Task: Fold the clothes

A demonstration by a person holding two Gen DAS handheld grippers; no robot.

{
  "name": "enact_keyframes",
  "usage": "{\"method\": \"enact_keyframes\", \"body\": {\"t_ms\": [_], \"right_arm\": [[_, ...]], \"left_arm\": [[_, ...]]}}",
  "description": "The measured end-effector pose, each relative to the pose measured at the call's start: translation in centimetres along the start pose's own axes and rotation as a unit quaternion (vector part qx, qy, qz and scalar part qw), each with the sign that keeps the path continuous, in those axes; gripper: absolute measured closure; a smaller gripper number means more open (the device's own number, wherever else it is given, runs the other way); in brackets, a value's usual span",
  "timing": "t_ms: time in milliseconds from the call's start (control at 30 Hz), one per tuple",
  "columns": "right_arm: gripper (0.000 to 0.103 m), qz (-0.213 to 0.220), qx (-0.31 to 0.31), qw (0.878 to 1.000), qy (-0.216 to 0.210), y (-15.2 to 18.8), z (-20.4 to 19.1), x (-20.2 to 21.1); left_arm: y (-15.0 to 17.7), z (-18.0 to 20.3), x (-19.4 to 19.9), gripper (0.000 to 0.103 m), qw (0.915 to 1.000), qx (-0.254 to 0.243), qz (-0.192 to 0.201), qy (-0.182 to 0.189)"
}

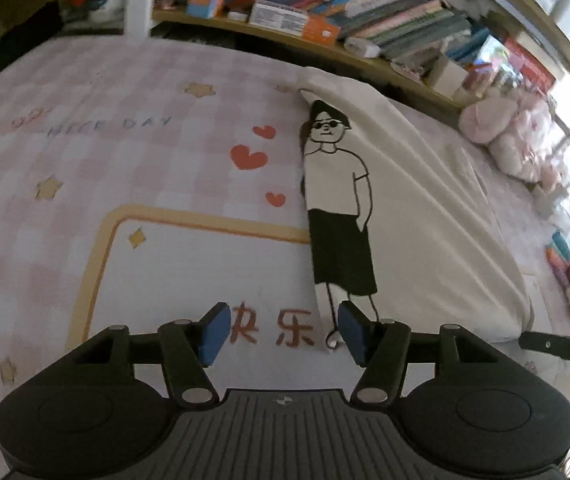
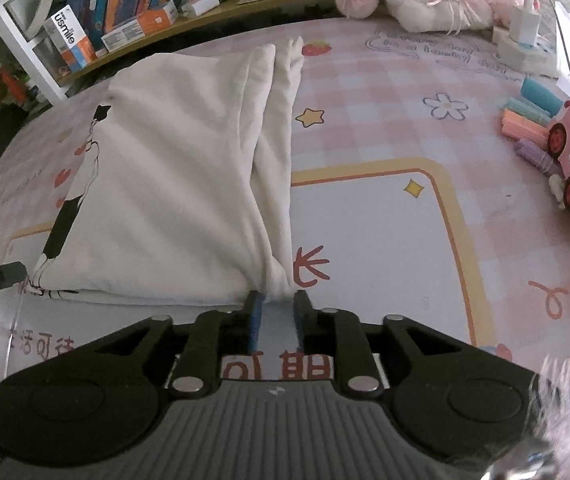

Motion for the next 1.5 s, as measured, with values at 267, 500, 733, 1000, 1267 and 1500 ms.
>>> {"method": "enact_keyframes", "body": {"t_ms": [267, 500, 733, 1000, 1267, 1500], "right_arm": [[0.079, 0.003, 0.007, 1.000, -0.019, 0.0, 0.6, 0.1], [0.077, 0.016, -0.007, 0.999, -0.035, -1.8, -0.1, -0.3], [0.075, 0.008, -0.011, 0.999, -0.048, -1.5, 0.1, -0.8], [0.083, -0.017, 0.037, 0.993, -0.109, -0.8, -2.7, -1.0], [0.093, -0.014, 0.056, 0.990, -0.131, -1.3, -4.8, -0.3], [0.093, -0.012, 0.050, 0.991, -0.126, -1.0, -4.8, 0.6]], "left_arm": [[0.0, 1.1, -0.2, 0.054, 0.9985, 0.035, 0.020, 0.036], [0.0, 2.3, -2.4, 0.084, 0.9970, 0.055, -0.016, 0.053], [0.2, 2.5, -1.0, 0.100, 0.9957, 0.061, -0.010, 0.070], [1.9, -1.5, 1.5, 0.100, 0.9947, 0.095, -0.011, 0.038], [0.6, -2.6, 1.9, 0.100, 0.9943, 0.104, 0.010, 0.023], [1.3, -3.0, 1.7, 0.099, 0.9957, 0.088, -0.010, 0.025]]}}
Point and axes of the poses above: each gripper's, at about its wrist camera, not at the fingertips, and x roughly against the way its jaws point, z to its right, y to its underside, the point moved 6 cm from there along -x, roughly the way its jaws point, and after that the axes turned 7 degrees about x, right-handed, at the moved point
